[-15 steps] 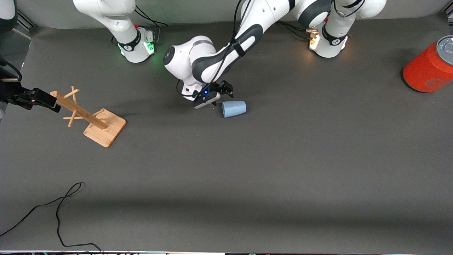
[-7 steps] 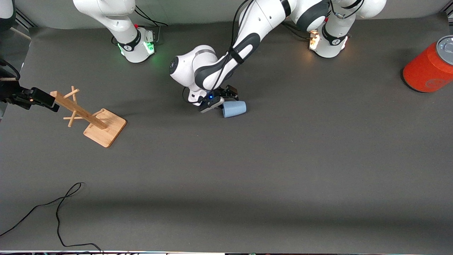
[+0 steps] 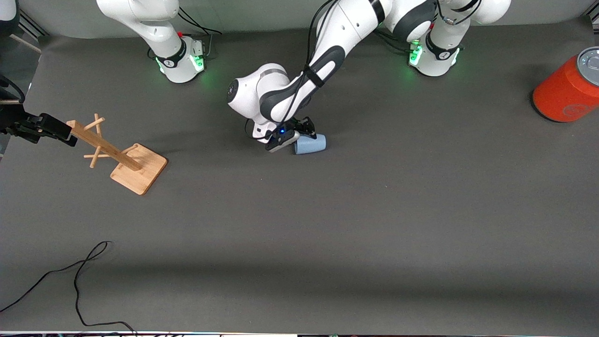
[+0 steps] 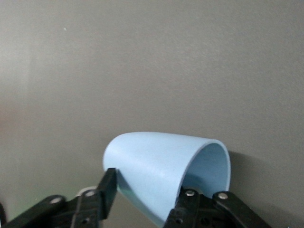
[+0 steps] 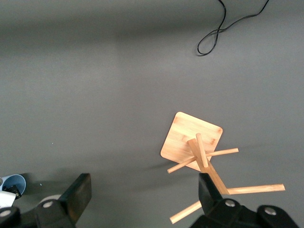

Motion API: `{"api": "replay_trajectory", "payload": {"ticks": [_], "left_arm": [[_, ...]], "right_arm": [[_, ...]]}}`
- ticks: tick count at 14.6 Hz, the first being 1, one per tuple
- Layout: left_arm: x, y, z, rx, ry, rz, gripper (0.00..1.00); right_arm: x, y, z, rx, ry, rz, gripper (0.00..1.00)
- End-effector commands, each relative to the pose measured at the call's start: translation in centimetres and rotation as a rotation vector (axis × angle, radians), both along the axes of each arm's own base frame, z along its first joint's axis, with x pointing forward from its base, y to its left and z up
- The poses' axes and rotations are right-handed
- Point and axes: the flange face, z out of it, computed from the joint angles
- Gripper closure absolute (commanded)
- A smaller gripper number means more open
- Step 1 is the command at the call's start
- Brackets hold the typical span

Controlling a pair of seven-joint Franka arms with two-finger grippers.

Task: Rotate and upright cup with both arms
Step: 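Grasp the lying cup near its rim with the left gripper, then rotate the cup upright with the left gripper and set it down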

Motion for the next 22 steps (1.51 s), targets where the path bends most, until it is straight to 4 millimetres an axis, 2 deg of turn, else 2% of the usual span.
{"api": "replay_trajectory", "payload": {"ticks": [1,4,7,12,13,15,16,18,21,22], "left_arm": [[0.0,0.0,0.8,-0.007,-0.042,0.039,1.00],[0.6,0.2,1.9,-0.019,-0.044,0.051,1.00],[2.8,1.0,4.5,-0.058,-0.049,0.084,1.00],[8.8,5.0,14.0,-0.232,-0.031,0.176,1.00],[9.5,6.2,15.5,-0.272,-0.019,0.171,1.00],[8.6,9.6,17.5,-0.362,-0.049,0.136,1.00],[7.0,11.2,17.7,-0.421,-0.085,0.104,1.00],[4.3,14.1,16.0,-0.504,-0.128,0.055,1.00],[3.0,16.1,11.6,-0.537,-0.092,-0.028,1.00],[2.8,16.8,10.3,-0.546,-0.079,-0.047,1.00]], "right_arm": [[-0.5,-0.2,0.3,0.017,0.019,0.018,0.00],[0.2,-0.1,-0.3,0.016,0.020,0.019,0.00],[0.8,0.3,-0.5,0.019,0.020,0.025,0.00],[0.7,0.6,-0.6,0.022,0.022,0.029,0.00],[0.7,0.6,-0.6,0.022,0.022,0.029,0.00],[0.7,1.7,-0.6,0.019,0.024,0.051,0.00],[0.8,2.9,-0.7,0.013,0.022,0.074,0.00],[1.4,3.2,-1.2,0.010,0.023,0.081,0.00],[1.4,5.2,-1.2,-0.003,0.021,0.117,0.00],[1.4,5.2,-1.3,-0.006,0.023,0.118,0.00]]}}
